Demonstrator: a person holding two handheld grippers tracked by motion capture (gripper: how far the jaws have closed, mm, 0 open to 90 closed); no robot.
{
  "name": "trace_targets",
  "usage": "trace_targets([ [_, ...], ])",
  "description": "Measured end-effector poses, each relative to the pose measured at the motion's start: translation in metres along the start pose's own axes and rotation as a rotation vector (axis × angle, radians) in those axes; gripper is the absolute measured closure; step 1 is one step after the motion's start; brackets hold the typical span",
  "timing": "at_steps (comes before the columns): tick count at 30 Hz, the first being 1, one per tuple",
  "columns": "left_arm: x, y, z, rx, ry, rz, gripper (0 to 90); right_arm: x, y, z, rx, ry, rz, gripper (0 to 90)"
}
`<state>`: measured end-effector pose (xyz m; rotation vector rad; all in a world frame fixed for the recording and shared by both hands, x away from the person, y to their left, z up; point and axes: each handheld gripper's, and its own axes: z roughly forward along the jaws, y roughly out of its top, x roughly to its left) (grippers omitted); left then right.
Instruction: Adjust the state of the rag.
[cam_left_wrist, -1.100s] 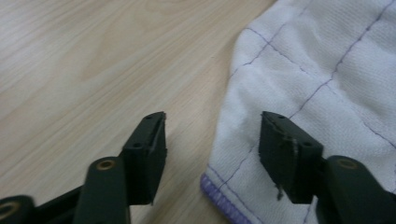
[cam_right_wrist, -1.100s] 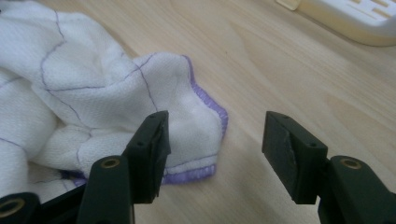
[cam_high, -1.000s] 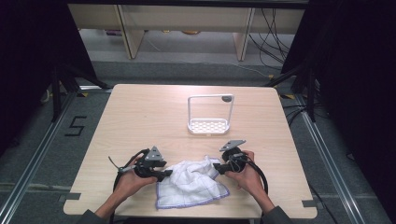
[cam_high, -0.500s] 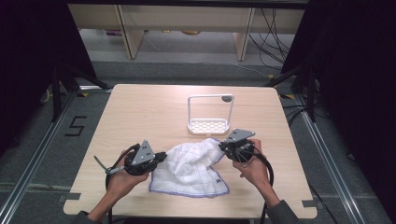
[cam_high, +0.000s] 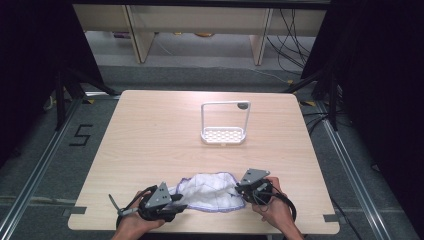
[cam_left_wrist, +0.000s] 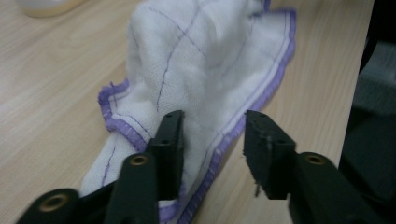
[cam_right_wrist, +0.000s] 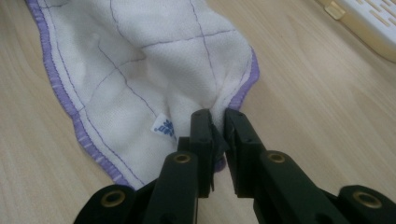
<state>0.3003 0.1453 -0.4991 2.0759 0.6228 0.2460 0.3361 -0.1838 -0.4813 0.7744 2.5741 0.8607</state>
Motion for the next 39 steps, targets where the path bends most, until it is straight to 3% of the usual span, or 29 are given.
trace_targets([
  [3, 0.020, 0.013, -0.011, -0.074, -0.012, -0.085, 45.4, -0.003, -0.003, -0.001, -0.012, -0.003, 0.026, 82.2],
  [4, 0.020, 0.013, -0.011, -0.074, -0.012, -0.085, 44.5, -0.005, -0.003, -0.001, -0.008, 0.003, 0.025, 82.2],
  [5, 0.038, 0.023, -0.015, -0.100, 0.029, -0.116, 44.1, -0.008, -0.003, -0.001, -0.014, -0.020, 0.011, 82.1],
  [6, 0.048, 0.027, -0.014, -0.108, 0.055, -0.131, 44.8, -0.008, -0.004, -0.001, -0.008, -0.012, 0.026, 82.0],
  [9, 0.073, 0.034, -0.004, -0.056, 0.055, -0.174, 45.7, -0.009, -0.004, 0.001, -0.018, 0.002, 0.048, 81.3],
  [10, 0.073, 0.034, -0.004, -0.056, 0.055, -0.174, 46.0, -0.009, -0.004, 0.001, -0.018, 0.002, 0.048, 81.3],
  [11, 0.080, 0.034, 0.008, -0.009, 0.034, -0.171, 46.6, -0.011, -0.004, 0.000, -0.007, 0.009, 0.038, 81.1],
  [13, 0.080, 0.031, 0.019, 0.041, 0.018, -0.170, 46.3, -0.011, -0.004, 0.001, -0.014, 0.003, 0.043, 80.9],
  [16, 0.076, 0.029, 0.030, 0.129, 0.026, -0.106, 46.6, -0.010, -0.004, 0.002, -0.023, 0.009, 0.035, 80.7],
  [20, 0.078, 0.028, 0.039, 0.132, -0.011, -0.098, 54.9, -0.009, -0.002, 0.002, -0.004, 0.011, 0.029, 80.2],
  [22, 0.078, 0.027, 0.046, 0.142, -0.068, -0.110, 60.0, -0.007, -0.002, 0.004, -0.007, 0.010, 0.042, 80.0],
  [23, 0.078, 0.027, 0.049, 0.163, -0.092, -0.090, 63.5, -0.007, -0.002, 0.003, -0.008, 0.018, 0.041, 80.1],
  [27, 0.077, 0.028, 0.053, 0.172, -0.114, -0.075, 82.3, -0.008, -0.002, 0.003, -0.008, 0.009, 0.037, 82.3],
  [28, 0.077, 0.029, 0.051, 0.174, -0.107, -0.075, 83.9, -0.010, -0.002, 0.002, -0.002, 0.016, 0.028, 83.7],
  [32, 0.083, 0.036, 0.035, 0.115, -0.035, -0.059, 84.7, -0.017, 0.004, -0.009, -0.060, -0.001, 0.044, 86.3],
  [35, 0.089, 0.044, 0.020, 0.053, 0.010, -0.067, 84.7, -0.029, 0.012, -0.018, -0.123, -0.036, 0.048, 86.7],
  [37, 0.092, 0.050, 0.012, 0.026, 0.060, -0.053, 84.7, -0.037, 0.019, -0.021, -0.140, -0.048, 0.053, 86.8],
  [38, 0.092, 0.050, 0.012, 0.026, 0.060, -0.053, 84.7, -0.040, 0.022, -0.022, -0.147, -0.050, 0.062, 86.8],
  [39, 0.097, 0.056, 0.008, -0.002, 0.094, -0.051, 84.7, -0.044, 0.025, -0.021, -0.152, -0.060, 0.064, 86.8],
])
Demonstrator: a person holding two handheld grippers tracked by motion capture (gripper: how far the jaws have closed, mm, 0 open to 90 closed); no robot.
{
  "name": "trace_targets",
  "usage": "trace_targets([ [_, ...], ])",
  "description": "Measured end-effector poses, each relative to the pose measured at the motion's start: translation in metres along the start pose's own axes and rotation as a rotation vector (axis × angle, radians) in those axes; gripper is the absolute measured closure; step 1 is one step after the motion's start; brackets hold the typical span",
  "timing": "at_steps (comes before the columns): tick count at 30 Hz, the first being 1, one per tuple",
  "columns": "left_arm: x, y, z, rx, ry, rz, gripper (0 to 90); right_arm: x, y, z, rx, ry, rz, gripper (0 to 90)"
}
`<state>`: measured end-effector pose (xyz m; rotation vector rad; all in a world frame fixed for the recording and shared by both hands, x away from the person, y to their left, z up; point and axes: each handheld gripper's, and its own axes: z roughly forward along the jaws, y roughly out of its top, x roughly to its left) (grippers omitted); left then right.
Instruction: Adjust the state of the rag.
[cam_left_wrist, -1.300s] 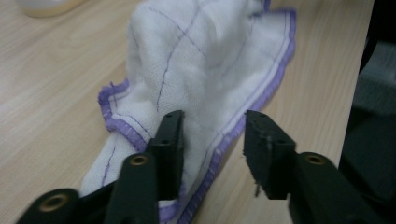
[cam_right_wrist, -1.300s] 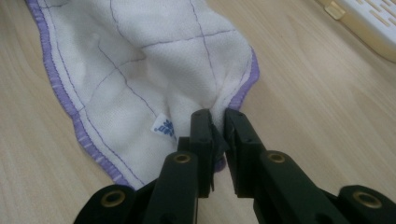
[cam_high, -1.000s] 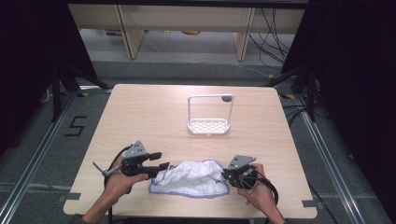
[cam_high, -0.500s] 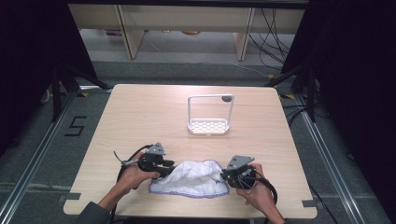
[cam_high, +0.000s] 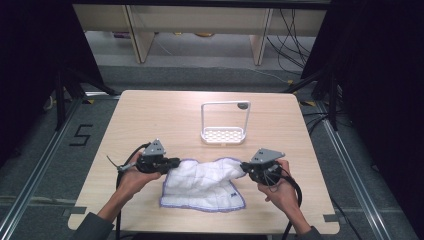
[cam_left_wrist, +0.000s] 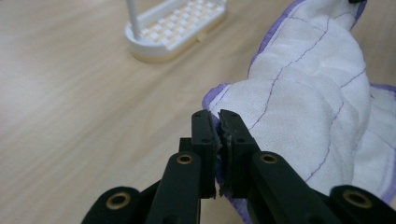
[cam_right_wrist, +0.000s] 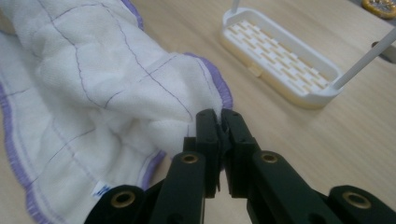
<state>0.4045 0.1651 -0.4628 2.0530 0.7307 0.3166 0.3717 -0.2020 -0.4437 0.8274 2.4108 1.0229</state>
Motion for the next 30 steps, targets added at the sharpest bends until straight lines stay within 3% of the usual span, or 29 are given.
trace_targets([
  [3, 0.011, 0.008, 0.001, -0.022, 0.067, -0.009, 84.7, -0.014, 0.011, 0.009, 0.004, -0.034, 0.006, 86.8],
  [5, 0.017, 0.009, 0.007, -0.016, 0.085, -0.008, 84.7, -0.024, 0.016, 0.020, 0.016, -0.041, 0.029, 86.8],
  [6, 0.022, 0.009, 0.011, 0.016, 0.084, 0.007, 84.6, -0.029, 0.018, 0.026, 0.026, -0.050, 0.034, 86.8],
  [8, 0.026, 0.006, 0.024, 0.058, 0.090, 0.000, 84.6, -0.035, 0.021, 0.039, 0.075, -0.042, 0.063, 86.7],
  [10, 0.032, 0.001, 0.036, 0.113, 0.091, -0.003, 84.5, -0.039, 0.019, 0.054, 0.128, -0.052, 0.049, 86.6],
  [13, 0.035, -0.005, 0.046, 0.137, 0.088, -0.022, 84.2, -0.041, 0.013, 0.072, 0.209, -0.077, 0.017, 86.2],
  [15, 0.036, -0.010, 0.054, 0.150, 0.085, -0.029, 84.0, -0.042, 0.010, 0.076, 0.225, -0.077, 0.021, 85.4],
  [17, 0.037, -0.011, 0.057, 0.136, 0.092, -0.052, 80.5, -0.047, 0.006, 0.081, 0.229, -0.085, 0.037, 77.0],
  [19, 0.037, -0.011, 0.054, 0.132, 0.073, -0.063, 77.1, -0.050, 0.005, 0.079, 0.221, -0.086, 0.086, 68.7],
  [20, 0.037, -0.010, 0.051, 0.114, 0.077, -0.071, 72.8, -0.050, 0.005, 0.077, 0.208, -0.113, 0.104, 62.5],
  [23, 0.032, -0.010, 0.030, 0.075, 0.089, -0.102, 55.8, -0.048, 0.008, 0.056, 0.167, -0.140, 0.109, 55.6],
  [24, 0.028, -0.011, 0.021, 0.056, 0.097, -0.107, 53.4, -0.044, 0.010, 0.045, 0.156, -0.126, 0.134, 53.7],
  [26, 0.018, -0.018, 0.002, 0.046, 0.081, -0.120, 49.3, -0.035, 0.007, 0.026, 0.128, -0.072, 0.127, 51.5],
  [27, 0.012, -0.023, -0.006, 0.039, 0.076, -0.119, 47.8, -0.026, 0.004, 0.017, 0.125, -0.049, 0.156, 50.5],
  [30, -0.011, -0.042, -0.028, 0.025, 0.034, -0.142, 45.7, -0.001, -0.011, -0.003, 0.113, 0.000, 0.132, 49.1],
])
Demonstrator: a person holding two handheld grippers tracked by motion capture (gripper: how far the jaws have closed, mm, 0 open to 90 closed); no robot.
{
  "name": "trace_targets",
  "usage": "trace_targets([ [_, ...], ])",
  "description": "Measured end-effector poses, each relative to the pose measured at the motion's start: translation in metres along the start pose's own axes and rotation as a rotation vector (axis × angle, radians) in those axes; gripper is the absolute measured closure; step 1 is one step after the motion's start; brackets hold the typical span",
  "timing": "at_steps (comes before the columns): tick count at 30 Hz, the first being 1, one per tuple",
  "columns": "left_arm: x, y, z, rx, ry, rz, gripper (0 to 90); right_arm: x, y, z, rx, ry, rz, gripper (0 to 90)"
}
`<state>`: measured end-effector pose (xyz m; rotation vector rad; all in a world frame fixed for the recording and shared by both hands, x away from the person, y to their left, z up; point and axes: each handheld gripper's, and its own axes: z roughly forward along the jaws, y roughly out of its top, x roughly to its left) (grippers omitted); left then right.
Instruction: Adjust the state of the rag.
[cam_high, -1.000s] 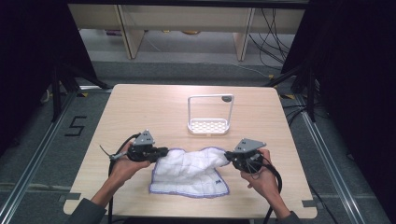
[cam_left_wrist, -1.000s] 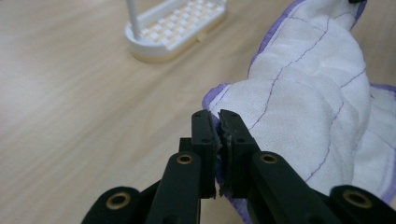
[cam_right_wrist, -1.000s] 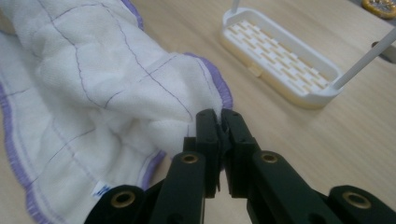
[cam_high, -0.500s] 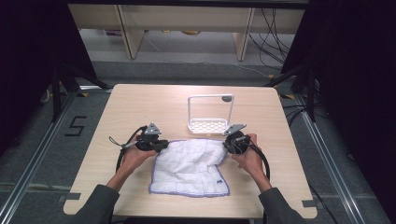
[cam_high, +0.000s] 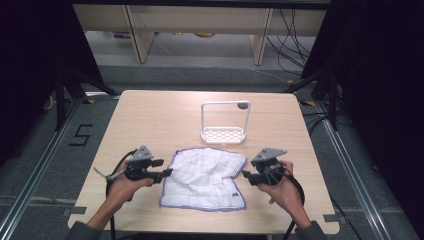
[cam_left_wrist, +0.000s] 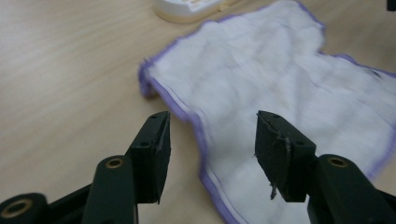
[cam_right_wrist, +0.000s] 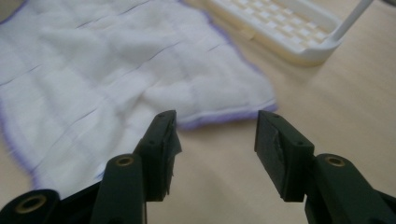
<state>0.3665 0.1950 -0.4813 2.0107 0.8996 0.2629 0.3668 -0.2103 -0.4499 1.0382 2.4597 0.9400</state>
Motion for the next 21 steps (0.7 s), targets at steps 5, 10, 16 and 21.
trace_targets([
  [5, -0.027, -0.025, -0.016, 0.030, -0.037, 0.009, 46.4, 0.025, -0.030, -0.008, 0.013, 0.056, -0.015, 51.3],
  [10, -0.050, -0.035, -0.014, 0.102, -0.078, 0.085, 49.9, 0.043, -0.046, -0.005, 0.034, 0.081, -0.056, 54.5],
  [16, -0.057, -0.042, 0.000, 0.143, -0.101, 0.100, 52.2, 0.053, -0.050, 0.006, 0.059, 0.129, -0.098, 55.1],
  [21, -0.051, -0.044, 0.008, 0.159, -0.086, 0.135, 68.6, 0.054, -0.052, 0.019, 0.082, 0.143, -0.118, 67.7],
])
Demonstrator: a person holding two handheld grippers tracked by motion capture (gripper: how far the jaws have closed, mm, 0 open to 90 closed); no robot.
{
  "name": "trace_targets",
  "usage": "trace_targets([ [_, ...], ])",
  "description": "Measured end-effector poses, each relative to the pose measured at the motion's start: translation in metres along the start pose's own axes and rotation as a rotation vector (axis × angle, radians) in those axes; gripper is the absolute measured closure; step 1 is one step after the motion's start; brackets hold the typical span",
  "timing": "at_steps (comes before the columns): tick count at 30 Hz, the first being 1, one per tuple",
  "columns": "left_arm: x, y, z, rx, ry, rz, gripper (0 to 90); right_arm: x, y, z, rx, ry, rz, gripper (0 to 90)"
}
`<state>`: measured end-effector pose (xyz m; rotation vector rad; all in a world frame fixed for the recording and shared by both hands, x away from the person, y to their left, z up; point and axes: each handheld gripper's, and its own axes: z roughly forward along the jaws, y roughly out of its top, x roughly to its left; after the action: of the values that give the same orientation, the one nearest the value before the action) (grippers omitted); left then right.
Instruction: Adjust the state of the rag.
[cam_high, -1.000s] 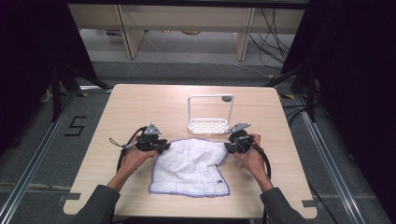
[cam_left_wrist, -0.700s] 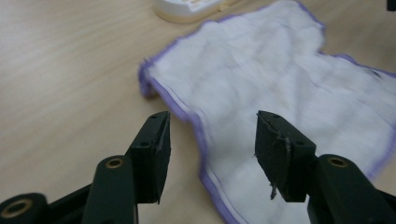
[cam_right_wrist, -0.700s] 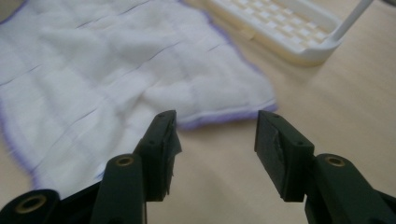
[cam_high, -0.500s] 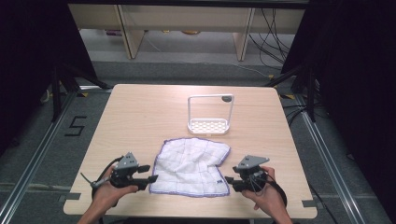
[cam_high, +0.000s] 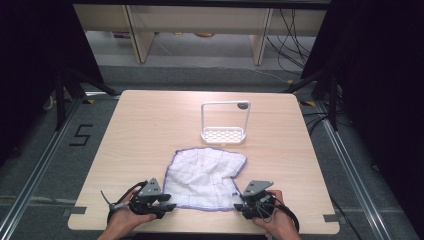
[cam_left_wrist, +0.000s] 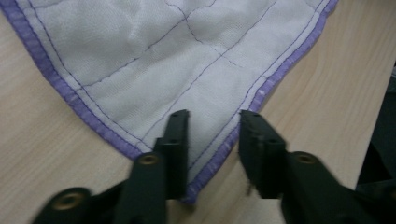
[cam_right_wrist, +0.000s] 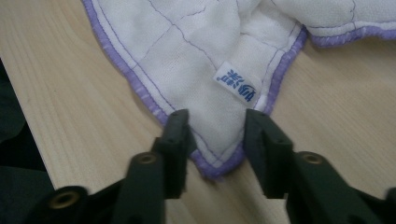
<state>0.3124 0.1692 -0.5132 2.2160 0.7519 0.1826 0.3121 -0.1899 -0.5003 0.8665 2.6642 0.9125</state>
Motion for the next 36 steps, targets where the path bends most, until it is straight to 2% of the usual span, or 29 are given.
trace_targets([
  [1, 0.000, 0.000, 0.000, -0.004, 0.009, 0.007, 72.9, -0.001, 0.001, -0.002, 0.013, -0.008, -0.016, 73.9],
  [2, 0.000, 0.000, 0.001, -0.013, 0.009, 0.003, 79.8, -0.002, 0.000, -0.001, -0.001, -0.023, -0.027, 78.5],
  [3, 0.001, 0.000, 0.000, 0.003, 0.012, 0.040, 84.1, -0.002, -0.001, -0.001, -0.011, -0.024, -0.049, 80.9],
  [4, 0.000, 0.000, 0.000, 0.004, 0.012, 0.044, 86.4, -0.003, -0.001, -0.001, -0.006, -0.027, -0.065, 82.5],
  [7, -0.008, 0.000, -0.002, 0.015, -0.001, 0.092, 87.8, 0.002, -0.001, -0.009, 0.007, -0.017, -0.071, 84.2],
  [8, -0.014, 0.000, -0.002, 0.006, -0.012, 0.088, 87.9, 0.004, -0.003, -0.013, 0.004, -0.013, -0.070, 84.3],
  [9, -0.019, 0.000, -0.001, -0.006, -0.028, 0.089, 87.9, 0.005, -0.005, -0.019, -0.004, -0.013, -0.095, 84.3],
  [12, -0.039, 0.007, 0.002, -0.008, -0.082, 0.151, 87.8, 0.013, -0.012, -0.037, -0.002, -0.034, -0.102, 84.2],
  [13, -0.041, 0.007, 0.003, -0.007, -0.088, 0.151, 87.7, 0.015, -0.019, -0.046, 0.013, -0.050, -0.107, 84.0],
  [14, -0.041, 0.007, 0.003, -0.007, -0.088, 0.151, 87.7, 0.015, -0.019, -0.046, 0.013, -0.050, -0.107, 84.0],
  [15, -0.044, 0.008, 0.006, 0.002, -0.092, 0.178, 87.7, 0.015, -0.021, -0.047, 0.005, -0.051, -0.102, 84.0],
  [16, -0.046, 0.008, 0.008, 0.012, -0.100, 0.164, 87.6, 0.014, -0.025, -0.051, 0.011, -0.036, -0.082, 83.7],
  [17, -0.045, 0.008, 0.010, 0.012, -0.101, 0.178, 87.5, 0.012, -0.029, -0.051, 0.010, -0.038, -0.078, 83.3],
  [18, -0.045, 0.007, 0.009, 0.027, -0.094, 0.167, 87.3, 0.010, -0.031, -0.050, 0.018, -0.040, -0.071, 82.9],
  [19, -0.044, 0.006, 0.010, 0.006, -0.100, 0.161, 86.9, 0.009, -0.032, -0.049, 0.025, -0.038, -0.069, 82.3],
  [21, -0.040, 0.007, 0.006, 0.003, -0.074, 0.160, 83.5, 0.009, -0.034, -0.048, 0.052, -0.020, -0.059, 78.4],
  [22, -0.040, 0.006, 0.006, -0.035, -0.076, 0.100, 78.8, 0.009, -0.034, -0.048, 0.052, -0.017, -0.041, 70.9],
  [23, -0.037, 0.008, 0.003, -0.046, -0.089, 0.092, 72.8, 0.007, -0.034, -0.047, 0.027, -0.029, -0.035, 65.3],
  [24, -0.035, 0.010, 0.001, -0.075, -0.088, 0.071, 66.0, 0.006, -0.033, -0.049, 0.022, -0.023, -0.007, 59.8],
  [25, -0.033, 0.012, -0.001, -0.098, -0.069, 0.039, 58.1, 0.003, -0.032, -0.051, -0.001, -0.031, 0.009, 53.7],
  [27, -0.022, 0.018, -0.006, -0.143, -0.018, 0.027, 48.4, -0.004, -0.027, -0.059, -0.047, -0.075, 0.060, 44.9],
  [28, -0.016, 0.022, -0.006, -0.170, 0.008, 0.008, 46.1, -0.010, -0.024, -0.062, -0.064, -0.099, 0.069, 42.8],
  [30, 0.002, 0.030, -0.006, -0.181, 0.047, -0.024, 43.8, -0.025, -0.016, -0.062, -0.121, -0.138, 0.077, 40.2],
  [31, 0.012, 0.035, -0.005, -0.166, 0.062, -0.026, 43.2, -0.032, -0.013, -0.061, -0.134, -0.150, 0.107, 39.7],
  [32, 0.020, 0.039, -0.002, -0.175, 0.091, -0.043, 42.8, -0.043, -0.008, -0.059, -0.144, -0.167, 0.113, 39.6],
  [33, 0.029, 0.043, 0.000, -0.165, 0.115, -0.041, 42.3, -0.050, -0.004, -0.057, -0.132, -0.175, 0.139, 39.3],
  [34, 0.039, 0.047, 0.004, -0.163, 0.127, -0.061, 41.8, -0.060, 0.002, -0.054, -0.148, -0.196, 0.131, 39.2],
  [35, 0.048, 0.050, 0.006, -0.152, 0.142, -0.070, 41.7, -0.068, 0.007, -0.050, -0.145, -0.201, 0.145, 39.2],
  [36, 0.055, 0.054, 0.012, -0.164, 0.146, -0.098, 41.1, -0.076, 0.012, -0.047, -0.136, -0.202, 0.154, 39.4],
])
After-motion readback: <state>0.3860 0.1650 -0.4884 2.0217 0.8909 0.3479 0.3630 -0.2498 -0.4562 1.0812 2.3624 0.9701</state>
